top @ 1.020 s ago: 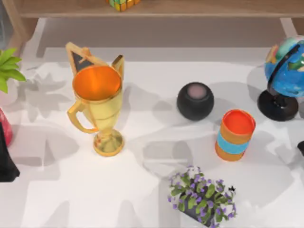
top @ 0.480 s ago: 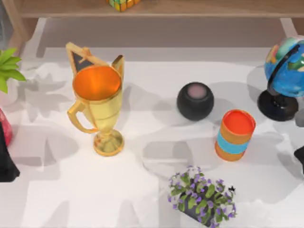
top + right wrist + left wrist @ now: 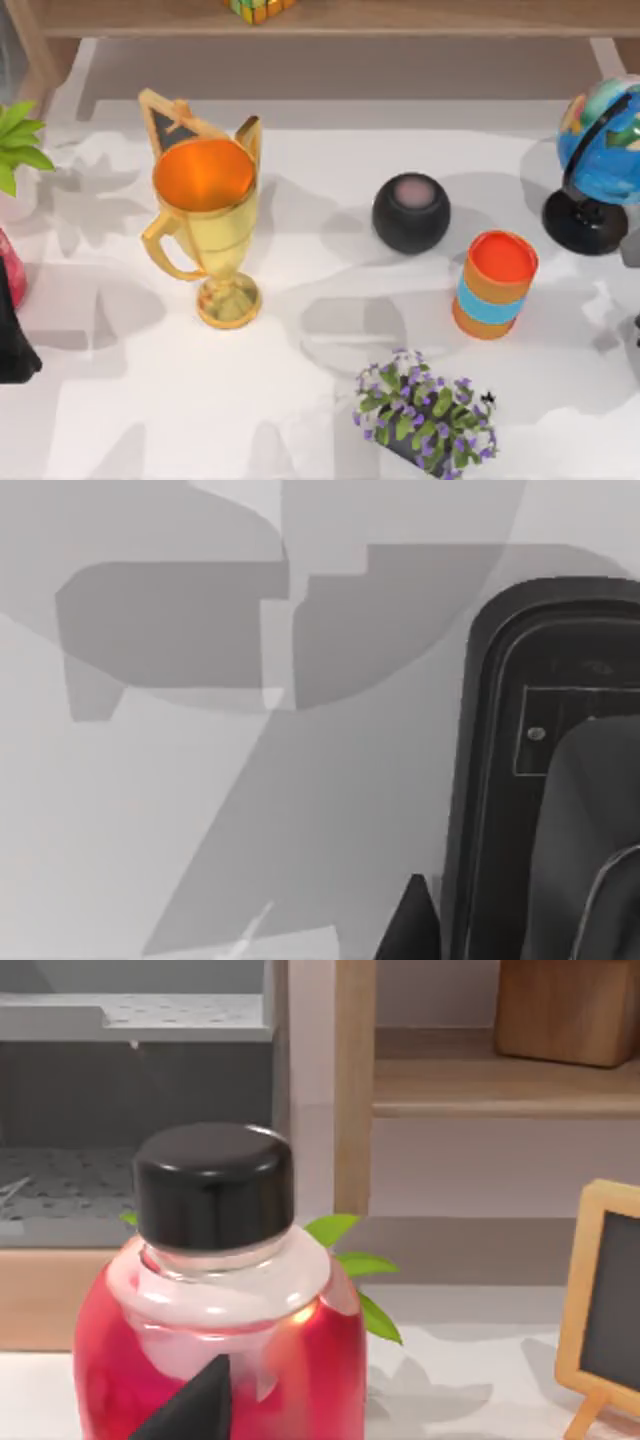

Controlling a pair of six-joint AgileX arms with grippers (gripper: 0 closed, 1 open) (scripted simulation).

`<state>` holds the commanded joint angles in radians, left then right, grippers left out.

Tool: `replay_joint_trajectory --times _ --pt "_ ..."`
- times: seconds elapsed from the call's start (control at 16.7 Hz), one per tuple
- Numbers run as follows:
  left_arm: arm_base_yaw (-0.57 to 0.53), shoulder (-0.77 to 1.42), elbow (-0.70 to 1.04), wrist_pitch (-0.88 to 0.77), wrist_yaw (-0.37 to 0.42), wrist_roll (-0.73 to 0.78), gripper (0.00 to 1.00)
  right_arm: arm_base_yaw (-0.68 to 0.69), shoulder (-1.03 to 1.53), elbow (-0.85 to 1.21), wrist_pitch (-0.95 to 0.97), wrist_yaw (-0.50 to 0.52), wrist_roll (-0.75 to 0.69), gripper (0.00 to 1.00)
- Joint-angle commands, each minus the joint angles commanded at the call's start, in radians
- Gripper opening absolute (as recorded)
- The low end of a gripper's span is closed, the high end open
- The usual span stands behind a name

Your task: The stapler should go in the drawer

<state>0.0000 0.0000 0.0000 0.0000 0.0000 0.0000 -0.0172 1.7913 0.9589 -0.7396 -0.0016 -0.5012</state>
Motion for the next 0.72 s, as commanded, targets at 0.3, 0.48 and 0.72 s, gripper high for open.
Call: replay_joint_trajectory --times 0.3,0.48,0.72 --pt "0.000 0.000 0.000 0.000 0.000 0.000 1.00 0.000 0.000 0.000 0.000 0.000 0.000 0.00" --pt "0.000 0.000 0.000 0.000 0.000 0.000 1.00 0.000 0.000 0.000 0.000 0.000 0.000 0.00" --pt "0.000 0.000 0.000 0.000 0.000 0.000 1.00 0.000 -0.001 0.001 0.000 0.001 0.001 0.00"
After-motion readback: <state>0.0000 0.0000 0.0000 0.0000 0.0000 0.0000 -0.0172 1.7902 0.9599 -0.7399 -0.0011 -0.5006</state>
